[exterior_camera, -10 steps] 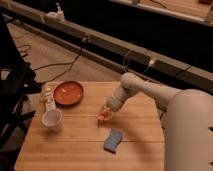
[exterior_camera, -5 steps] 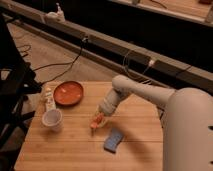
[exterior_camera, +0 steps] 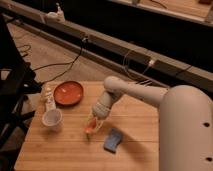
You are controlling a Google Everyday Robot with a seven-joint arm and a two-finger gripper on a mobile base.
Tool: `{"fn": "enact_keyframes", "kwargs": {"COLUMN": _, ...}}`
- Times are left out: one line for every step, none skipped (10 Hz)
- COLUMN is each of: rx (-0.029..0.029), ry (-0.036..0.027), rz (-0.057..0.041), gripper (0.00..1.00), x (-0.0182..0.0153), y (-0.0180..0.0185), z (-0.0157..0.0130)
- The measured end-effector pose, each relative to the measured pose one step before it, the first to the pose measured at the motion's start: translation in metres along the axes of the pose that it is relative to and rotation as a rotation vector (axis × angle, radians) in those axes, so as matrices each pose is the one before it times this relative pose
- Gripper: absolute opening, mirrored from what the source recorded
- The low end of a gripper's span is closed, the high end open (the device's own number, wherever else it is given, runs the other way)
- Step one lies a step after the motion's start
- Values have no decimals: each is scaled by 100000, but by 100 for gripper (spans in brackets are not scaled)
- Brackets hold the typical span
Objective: Drag the pepper across the table
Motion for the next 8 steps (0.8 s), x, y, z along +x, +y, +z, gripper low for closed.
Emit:
{"fn": "enact_keyframes", "kwargs": {"rx": 62, "ry": 70, "rz": 130, "gripper": 0, "x": 26, "y": 78, "z": -42}}
{"fn": "enact_keyframes", "kwargs": {"rx": -16, "ry": -3, "rz": -15, "gripper": 0, "x": 4, "y": -7, "z": 9}}
{"fn": "enact_keyframes", "kwargs": {"rx": -79, "ry": 5, "rz": -13, "gripper": 0, "x": 11, "y": -17, "z": 18}}
{"fn": "enact_keyframes", "kwargs": {"rx": -20, "ry": 19, "rz": 15, "gripper": 0, "x": 3, "y": 8, "z": -3}}
{"fn": "enact_keyframes", "kwargs": {"rx": -77, "ry": 35, "rz": 35, "gripper": 0, "x": 13, "y": 45, "z": 12}}
{"fn": "enact_keyframes", "kwargs": {"rx": -2409, "ry": -7, "rz": -596, "gripper": 0, "x": 96, "y": 233, "z": 658}}
{"fn": "enact_keyframes", "kwargs": {"rx": -2019, "ry": -529, "rz": -794, "gripper": 0, "x": -10, "y": -54, "z": 801}}
{"fn": "enact_keyframes", "kwargs": {"rx": -3499, "ry": -949, "rz": -1793, "gripper": 0, "x": -57, "y": -486, "z": 1486}}
